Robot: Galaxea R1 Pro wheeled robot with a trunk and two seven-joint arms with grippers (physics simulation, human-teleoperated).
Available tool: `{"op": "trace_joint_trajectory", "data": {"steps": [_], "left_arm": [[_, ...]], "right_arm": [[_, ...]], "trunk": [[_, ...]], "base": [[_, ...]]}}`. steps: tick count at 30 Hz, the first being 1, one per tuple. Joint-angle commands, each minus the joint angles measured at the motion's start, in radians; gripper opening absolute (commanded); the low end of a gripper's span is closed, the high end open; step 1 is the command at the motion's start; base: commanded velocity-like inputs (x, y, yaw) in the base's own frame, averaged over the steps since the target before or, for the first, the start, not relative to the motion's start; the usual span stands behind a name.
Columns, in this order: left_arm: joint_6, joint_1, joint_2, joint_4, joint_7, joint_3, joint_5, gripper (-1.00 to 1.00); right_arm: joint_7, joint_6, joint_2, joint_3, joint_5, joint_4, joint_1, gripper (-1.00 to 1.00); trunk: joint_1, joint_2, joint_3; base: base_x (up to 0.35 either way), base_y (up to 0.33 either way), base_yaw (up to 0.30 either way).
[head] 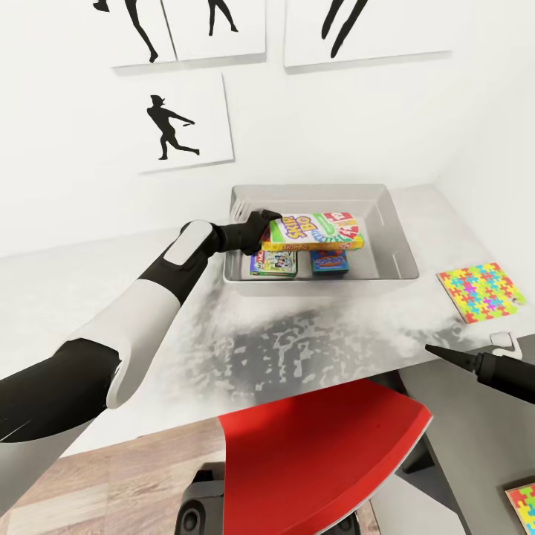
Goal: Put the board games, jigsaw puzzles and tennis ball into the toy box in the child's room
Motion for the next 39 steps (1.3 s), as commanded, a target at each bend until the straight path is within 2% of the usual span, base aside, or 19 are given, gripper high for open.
{"op": "trace_joint_trajectory", "data": {"steps": [1, 7, 11, 17, 22, 27, 39], "left_arm": [[0.004, 0.0, 0.001, 0.0, 0.009, 0.0, 0.0, 1.0], [0.022, 0.001, 0.001, -0.037, 0.009, 0.005, 0.004, 1.0], [0.028, 0.002, 0.001, -0.069, 0.008, 0.007, 0.02, 1.0], [0.034, 0.006, 0.003, -0.133, 0.02, 0.006, 0.099, 1.0], [0.036, 0.015, 0.005, -0.196, 0.059, 0.006, 0.129, 1.0], [0.036, 0.03, 0.004, -0.248, 0.105, 0.007, 0.142, 1.0], [0.036, 0.053, 0.004, -0.3, 0.139, 0.007, 0.152, 1.0]], "right_arm": [[0.005, 0.003, 0.0, -0.001, 0.003, 0.0, -0.001, 1.0], [0.005, 0.003, 0.0, -0.001, 0.003, 0.0, -0.001, 1.0], [0.005, 0.003, 0.0, -0.001, 0.003, 0.0, -0.001, 1.0], [0.005, 0.003, 0.001, -0.001, 0.003, 0.0, -0.001, 1.0], [0.005, 0.003, 0.0, -0.001, 0.003, 0.0, -0.001, 1.0], [0.005, 0.003, -0.001, -0.001, 0.002, 0.0, -0.001, 1.0], [0.005, 0.003, -0.001, -0.001, 0.002, 0.0, -0.001, 1.0]], "trunk": [[0.002, -0.001, -0.001], [0.002, -0.001, -0.001], [0.002, -0.001, -0.001], [0.002, -0.001, -0.001], [0.002, -0.001, -0.001], [0.002, -0.001, -0.001], [0.002, -0.001, -0.001]], "base": [[0.0, 0.0, 0.0], [0.0, 0.0, 0.0], [0.0, 0.0, 0.0], [0.0, 0.0, 0.0], [0.0, 0.0, 0.0], [0.0, 0.0, 0.0], [0.0, 0.0, 0.0]]}}
